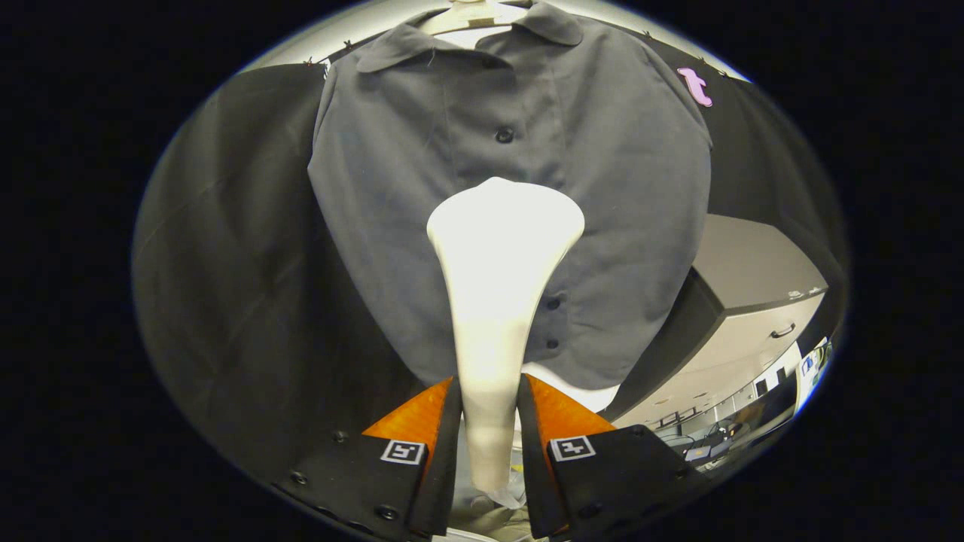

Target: Iron the clothes twice with a garment steamer, once on the left side and once on the right side.

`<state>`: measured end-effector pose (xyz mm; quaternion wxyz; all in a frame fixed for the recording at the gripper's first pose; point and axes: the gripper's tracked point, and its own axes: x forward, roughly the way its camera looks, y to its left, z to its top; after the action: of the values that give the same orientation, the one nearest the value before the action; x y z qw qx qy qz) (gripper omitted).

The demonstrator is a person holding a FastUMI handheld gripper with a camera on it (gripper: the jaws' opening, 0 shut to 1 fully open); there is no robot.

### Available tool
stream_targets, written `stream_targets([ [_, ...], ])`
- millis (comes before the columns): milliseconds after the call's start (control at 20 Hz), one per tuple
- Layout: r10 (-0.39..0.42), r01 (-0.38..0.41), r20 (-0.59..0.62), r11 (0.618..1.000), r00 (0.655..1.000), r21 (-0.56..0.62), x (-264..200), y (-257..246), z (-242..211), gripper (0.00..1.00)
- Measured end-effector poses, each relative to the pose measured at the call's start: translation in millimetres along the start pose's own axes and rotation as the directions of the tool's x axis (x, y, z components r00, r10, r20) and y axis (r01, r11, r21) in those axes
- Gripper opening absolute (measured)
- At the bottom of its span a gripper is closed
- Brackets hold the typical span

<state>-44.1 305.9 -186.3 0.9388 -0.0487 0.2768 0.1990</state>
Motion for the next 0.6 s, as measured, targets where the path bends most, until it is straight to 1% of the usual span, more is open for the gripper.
stream_targets([
  [300,-0.013,0.011,0.123,1.0,0.992,0.019,-36.1,-11.3,55.2,0.46],
  [600,-0.06,0.05,0.212,0.997,0.975,0.052,-66.0,-32.6,92.7,0.46],
])
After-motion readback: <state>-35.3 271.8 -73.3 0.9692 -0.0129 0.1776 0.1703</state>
